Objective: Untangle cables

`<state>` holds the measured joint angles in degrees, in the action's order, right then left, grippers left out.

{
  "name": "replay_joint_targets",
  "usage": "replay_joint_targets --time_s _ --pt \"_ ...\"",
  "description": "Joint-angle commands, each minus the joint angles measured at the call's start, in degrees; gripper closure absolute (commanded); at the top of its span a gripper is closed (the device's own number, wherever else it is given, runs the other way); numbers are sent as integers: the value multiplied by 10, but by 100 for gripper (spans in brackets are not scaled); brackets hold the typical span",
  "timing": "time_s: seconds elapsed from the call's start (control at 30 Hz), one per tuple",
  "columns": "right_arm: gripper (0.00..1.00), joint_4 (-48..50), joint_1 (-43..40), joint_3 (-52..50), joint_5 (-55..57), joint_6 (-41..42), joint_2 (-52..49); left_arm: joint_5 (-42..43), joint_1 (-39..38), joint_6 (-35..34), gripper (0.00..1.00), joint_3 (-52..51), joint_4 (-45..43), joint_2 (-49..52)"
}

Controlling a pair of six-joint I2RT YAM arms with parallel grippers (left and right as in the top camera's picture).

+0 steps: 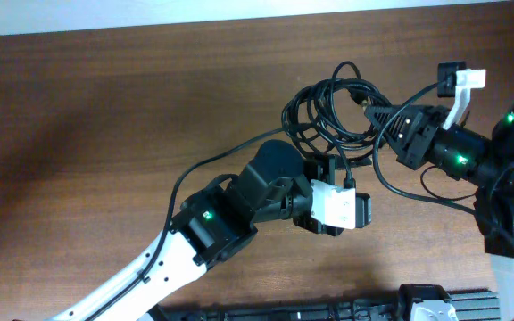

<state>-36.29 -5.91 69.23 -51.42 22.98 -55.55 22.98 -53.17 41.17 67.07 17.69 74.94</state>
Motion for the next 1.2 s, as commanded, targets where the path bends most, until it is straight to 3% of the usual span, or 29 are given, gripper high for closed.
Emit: replay_joint_targets --time_s 0.0,0.23,0.37,0.4,0.47,0.6,0.9,1.17 --pt "96 7 -1 18 -41 15 5 -32 1 9 25 5 -21 2" --pt "96 7 -2 18 -26 15 4 -75 1 3 28 5 -23 2" --pt "96 7 -2 18 -26 16 4 -188 1 -51 29 5 -30 2" --pt "96 7 -2 18 -26 16 4 -213 1 -68 27 5 -34 2" --pt "96 8 -2 18 -27 34 4 -223 1 -75 13 5 -37 2" --pt "96 19 -1 18 -59 42 4 -172 0 -75 7 5 -36 3" --pt "96 38 -2 18 -17 42 5 -12 0 -72 9 5 15 3" --pt "96 76 -2 18 27 13 4 4 0 -69 16 5 81 -12"
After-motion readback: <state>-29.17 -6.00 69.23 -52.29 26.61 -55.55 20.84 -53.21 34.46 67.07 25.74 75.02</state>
